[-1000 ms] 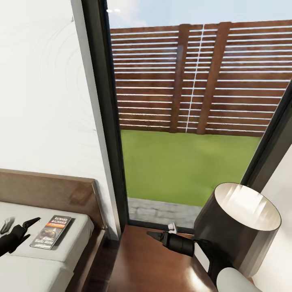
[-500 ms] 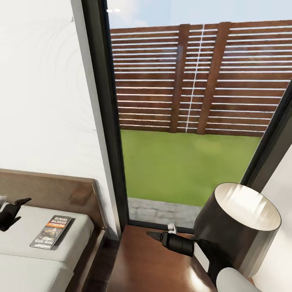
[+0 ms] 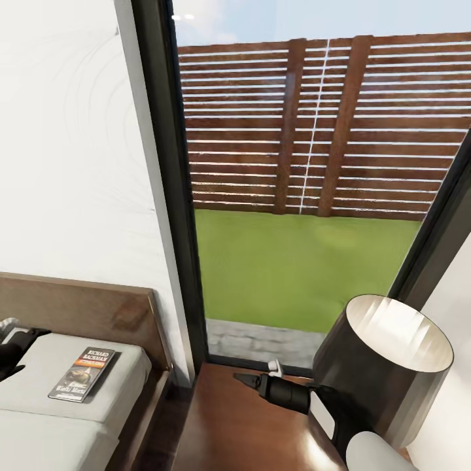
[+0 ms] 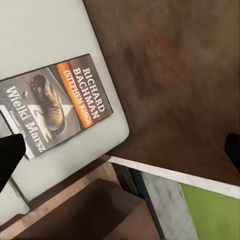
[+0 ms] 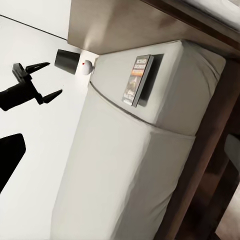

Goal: In the bedroom, move the book from the bed onto either nightstand, and place the two sandals side by side next to the bed.

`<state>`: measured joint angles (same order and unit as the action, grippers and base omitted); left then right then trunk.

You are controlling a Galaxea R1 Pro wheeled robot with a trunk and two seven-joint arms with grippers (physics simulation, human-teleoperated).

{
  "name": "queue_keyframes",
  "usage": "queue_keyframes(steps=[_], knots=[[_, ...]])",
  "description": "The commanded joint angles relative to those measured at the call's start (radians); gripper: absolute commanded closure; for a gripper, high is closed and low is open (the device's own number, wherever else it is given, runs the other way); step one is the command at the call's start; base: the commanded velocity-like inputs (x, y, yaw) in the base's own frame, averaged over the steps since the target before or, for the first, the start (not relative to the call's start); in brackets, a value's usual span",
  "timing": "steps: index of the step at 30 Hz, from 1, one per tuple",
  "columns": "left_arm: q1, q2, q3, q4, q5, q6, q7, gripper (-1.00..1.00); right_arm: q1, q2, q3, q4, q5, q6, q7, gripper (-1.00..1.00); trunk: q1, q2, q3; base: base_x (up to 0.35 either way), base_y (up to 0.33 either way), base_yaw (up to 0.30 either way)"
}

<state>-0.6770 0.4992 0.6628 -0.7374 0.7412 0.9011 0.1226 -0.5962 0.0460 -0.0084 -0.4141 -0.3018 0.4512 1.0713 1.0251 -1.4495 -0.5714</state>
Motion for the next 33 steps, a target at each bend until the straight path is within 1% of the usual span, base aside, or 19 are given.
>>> queue_keyframes(steps=[1, 6, 9, 10, 11, 13, 15, 18, 29, 31, 33], knots=[[-0.004, -0.003, 0.002, -0.002, 0.011, 0.005, 0.018, -1.00, 0.000, 0.000, -0.001, 0.000, -0.005, 0.009, 0.001, -1.00, 0.000, -0.001, -0.001, 0.000, 0.000, 0.000], [-0.010, -0.008, 0.002, -0.003, 0.018, 0.007, 0.031, -1.00, 0.000, 0.000, -0.001, 0.000, -0.005, 0.009, 0.001, -1.00, 0.000, -0.001, -0.001, 0.000, 0.000, 0.000], [-0.011, -0.021, 0.000, -0.003, 0.058, 0.008, 0.033, -1.00, 0.000, 0.000, -0.001, 0.000, -0.005, 0.009, 0.001, -1.00, 0.000, -0.001, -0.001, 0.000, 0.000, 0.000], [-0.011, -0.031, -0.002, -0.003, 0.089, 0.009, 0.034, -1.00, 0.000, 0.000, -0.001, 0.000, -0.005, 0.009, 0.001, -1.00, 0.000, -0.001, -0.001, 0.000, 0.000, 0.000], [-0.012, -0.036, -0.003, -0.002, 0.105, 0.009, 0.034, -1.00, 0.000, 0.000, -0.001, 0.000, -0.005, 0.009, 0.001, -1.00, 0.000, -0.001, -0.001, 0.000, 0.000, 0.000], [-0.012, -0.054, -0.005, -0.003, 0.126, 0.010, 0.034, -1.00, 0.000, 0.000, -0.001, 0.000, -0.005, 0.009, 0.001, -1.00, 0.000, -0.001, -0.001, 0.000, 0.000, 0.000], [-0.012, -0.070, -0.006, -0.004, 0.132, 0.010, 0.034, -1.00, 0.000, 0.000, -0.001, 0.000, -0.005, 0.009, 0.001, -1.00, 0.000, -0.001, -0.001, 0.000, 0.000, 0.000], [-0.012, -0.079, -0.006, -0.005, 0.135, 0.010, 0.034, -1.00, 0.000, 0.000, -0.001, 0.000, -0.005, 0.009, 0.001, -1.00, 0.000, -0.001, -0.001, 0.000, 0.000, 0.000], [-0.012, -0.078, -0.009, -0.009, 0.134, 0.009, 0.033, -1.00, 0.000, 0.000, -0.001, 0.000, -0.005, 0.009, 0.001, -1.00, 0.000, -0.001, -0.001, 0.000, 0.000, 0.000], [-0.012, -0.077, -0.009, -0.019, 0.134, 0.008, 0.032, -1.00, 0.000, 0.000, -0.001, 0.000, -0.005, 0.009, 0.001, -1.00, 0.000, -0.001, -0.001, 0.000, 0.000, 0.000], [-0.012, -0.077, -0.009, -0.052, 0.133, 0.007, 0.032, -1.00, 0.000, 0.001, -0.001, 0.000, -0.005, 0.009, 0.001, -1.00, 0.000, -0.001, -0.001, 0.000, 0.000, 0.000]])
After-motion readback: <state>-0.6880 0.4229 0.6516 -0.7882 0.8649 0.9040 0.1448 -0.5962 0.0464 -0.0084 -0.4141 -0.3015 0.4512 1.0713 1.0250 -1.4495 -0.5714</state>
